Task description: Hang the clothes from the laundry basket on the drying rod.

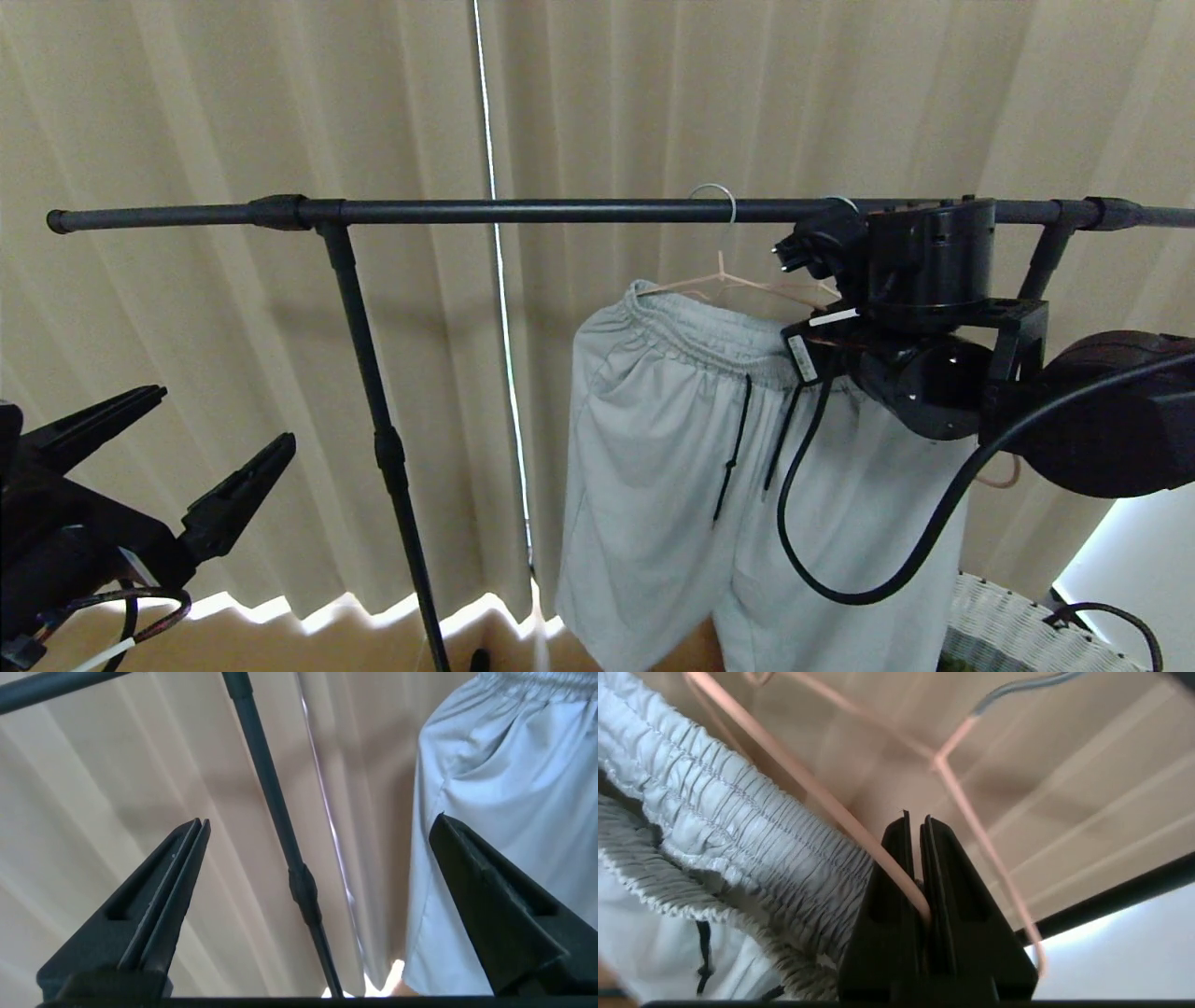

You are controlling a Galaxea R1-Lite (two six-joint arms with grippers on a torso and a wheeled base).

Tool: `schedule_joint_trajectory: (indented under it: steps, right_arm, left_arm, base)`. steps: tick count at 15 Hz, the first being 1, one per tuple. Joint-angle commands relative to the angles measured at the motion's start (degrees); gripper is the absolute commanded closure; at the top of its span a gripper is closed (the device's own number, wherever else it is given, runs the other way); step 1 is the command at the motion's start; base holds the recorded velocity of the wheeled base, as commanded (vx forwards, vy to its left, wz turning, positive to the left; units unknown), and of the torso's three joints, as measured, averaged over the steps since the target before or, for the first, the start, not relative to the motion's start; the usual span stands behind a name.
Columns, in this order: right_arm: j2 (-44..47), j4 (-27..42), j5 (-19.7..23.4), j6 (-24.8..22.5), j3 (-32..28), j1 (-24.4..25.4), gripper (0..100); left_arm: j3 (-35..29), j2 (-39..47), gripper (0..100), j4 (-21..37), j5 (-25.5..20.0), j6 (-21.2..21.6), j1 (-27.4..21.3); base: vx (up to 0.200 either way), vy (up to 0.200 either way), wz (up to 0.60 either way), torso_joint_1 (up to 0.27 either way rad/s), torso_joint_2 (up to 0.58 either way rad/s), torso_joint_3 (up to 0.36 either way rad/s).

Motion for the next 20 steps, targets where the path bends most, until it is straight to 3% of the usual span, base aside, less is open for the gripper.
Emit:
schedule_joint_trajectory:
  steps: [1,9,10,16,20]
  right_arm:
    - [0.4,0.0,0.0,0.0,0.2,1.2,100]
    - [1.8,-0.1,0.2,-0.1,-0.8,4.4,100]
    - [1.8,-0.1,0.3,-0.1,-0.9,4.4,0]
    - [1.2,-0.3,0.8,4.1,-0.6,6.1,0]
    - [1.0,-0.3,6.1,10.3,-0.6,6.7,0]
  left_arm:
    - [0.0,0.0,0,0.0,0.0,0.0,0.0]
    - [0.0,0.0,0,-0.1,0.0,0.0,0.0]
    - [0.0,0.0,0,-0.1,0.0,0.0,0.0]
    - [-0.2,0.0,0,-0.1,0.0,0.0,0.0]
    - [-0.2,0.1,0,-0.1,0.0,0.0,0.0]
  base:
    - [0.0,0.0,0.0,0.0,0.0,0.0]
    - [0.0,0.0,0.0,0.0,0.0,0.0]
    - [0.0,0.0,0.0,0.0,0.0,0.0]
    - [0.0,0.0,0.0,0.0,0.0,0.0]
    - [0.0,0.0,0.0,0.0,0.0,0.0]
